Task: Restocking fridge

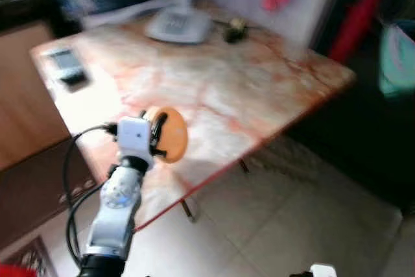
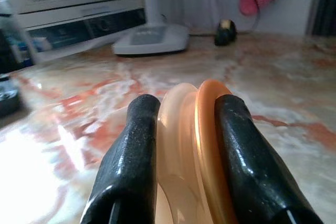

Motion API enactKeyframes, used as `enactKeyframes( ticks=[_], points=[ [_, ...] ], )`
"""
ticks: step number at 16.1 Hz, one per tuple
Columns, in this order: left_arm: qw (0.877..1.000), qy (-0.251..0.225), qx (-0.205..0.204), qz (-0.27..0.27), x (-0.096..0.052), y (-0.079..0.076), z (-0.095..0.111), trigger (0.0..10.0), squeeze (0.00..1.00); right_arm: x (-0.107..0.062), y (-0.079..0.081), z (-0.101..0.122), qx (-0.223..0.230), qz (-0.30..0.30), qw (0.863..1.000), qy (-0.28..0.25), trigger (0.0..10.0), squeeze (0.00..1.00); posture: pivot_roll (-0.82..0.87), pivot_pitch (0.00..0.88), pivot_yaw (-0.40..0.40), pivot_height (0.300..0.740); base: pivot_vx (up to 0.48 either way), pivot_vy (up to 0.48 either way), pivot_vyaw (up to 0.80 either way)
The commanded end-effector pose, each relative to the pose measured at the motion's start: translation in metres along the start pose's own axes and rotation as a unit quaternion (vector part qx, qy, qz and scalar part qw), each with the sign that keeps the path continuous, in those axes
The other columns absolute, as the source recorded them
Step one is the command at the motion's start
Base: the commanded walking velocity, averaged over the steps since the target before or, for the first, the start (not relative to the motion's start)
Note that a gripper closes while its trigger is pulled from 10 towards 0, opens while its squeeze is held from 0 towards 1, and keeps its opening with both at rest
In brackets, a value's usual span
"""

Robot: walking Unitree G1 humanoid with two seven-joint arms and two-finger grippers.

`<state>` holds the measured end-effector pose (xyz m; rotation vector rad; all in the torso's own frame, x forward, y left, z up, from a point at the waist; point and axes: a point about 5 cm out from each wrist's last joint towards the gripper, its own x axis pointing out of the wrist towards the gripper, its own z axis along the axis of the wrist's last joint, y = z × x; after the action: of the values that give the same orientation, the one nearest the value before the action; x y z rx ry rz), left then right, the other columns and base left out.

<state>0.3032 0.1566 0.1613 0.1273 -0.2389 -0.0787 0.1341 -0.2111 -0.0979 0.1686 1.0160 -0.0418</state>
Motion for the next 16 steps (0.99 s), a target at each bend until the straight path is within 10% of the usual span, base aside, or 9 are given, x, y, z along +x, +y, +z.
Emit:
enactKeyframes(
  ticks=[1, 16],
  points=[
    [1.0, -0.01, -0.01, -0.02, 0.0016, -0.0124, 0.0036, 10.0, 0.0, -0.0029, -0.0077, -0.0049, 0.003, -0.012, 1.0, 0.008, 10.0, 0.0, 0.1, 0.044, 0.002, 0.74, 0.0, 0.0, -0.8],
    [0.999, -0.006, -0.009, -0.038, 0.0029, -0.0182, -0.0012, 10.0, 0.0, -0.0033, -0.0075, -0.0074, 0.002, -0.016, 1.0, 0.011, 10.0, 0.0, 0.08, 0.007, 0.013, 0.74, 0.0, 0.0, -0.8]
  ],
)
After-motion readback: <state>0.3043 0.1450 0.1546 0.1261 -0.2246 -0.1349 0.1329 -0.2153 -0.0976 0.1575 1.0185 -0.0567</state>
